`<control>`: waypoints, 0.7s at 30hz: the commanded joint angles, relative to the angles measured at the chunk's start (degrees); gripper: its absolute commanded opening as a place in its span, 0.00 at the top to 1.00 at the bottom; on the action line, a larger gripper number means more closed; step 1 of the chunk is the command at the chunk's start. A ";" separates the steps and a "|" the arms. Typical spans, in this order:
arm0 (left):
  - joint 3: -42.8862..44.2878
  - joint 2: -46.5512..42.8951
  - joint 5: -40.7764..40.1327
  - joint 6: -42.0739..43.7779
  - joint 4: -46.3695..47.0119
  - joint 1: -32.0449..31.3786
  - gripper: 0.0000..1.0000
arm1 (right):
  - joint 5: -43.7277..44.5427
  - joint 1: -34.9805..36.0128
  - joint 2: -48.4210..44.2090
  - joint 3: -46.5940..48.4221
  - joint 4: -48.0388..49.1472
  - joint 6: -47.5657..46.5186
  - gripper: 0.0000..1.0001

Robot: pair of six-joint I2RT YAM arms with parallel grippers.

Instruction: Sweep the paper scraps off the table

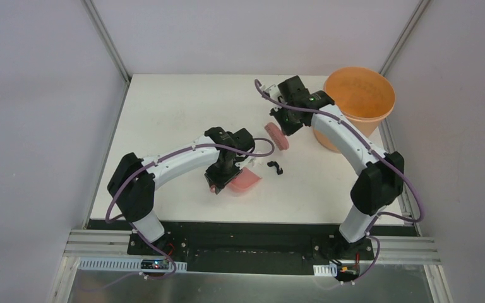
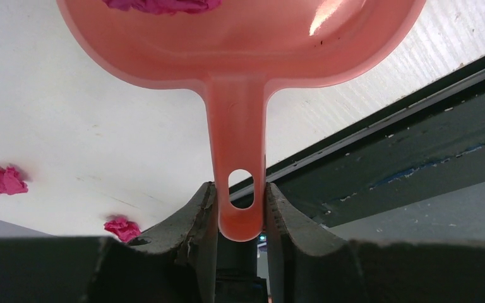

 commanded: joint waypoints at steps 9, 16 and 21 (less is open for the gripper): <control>0.69 5.34 0.49 0.10 7.14 -1.05 1.00 | -25.05 4.10 1.93 5.20 -4.57 2.34 1.00; -1.70 4.03 -1.62 0.46 11.80 -2.17 1.00 | -24.81 3.58 -7.91 -0.36 -3.93 2.87 1.00; -5.24 -0.21 -2.90 0.51 16.01 -3.78 1.00 | -25.17 -0.56 -13.13 -2.17 -3.74 2.83 1.00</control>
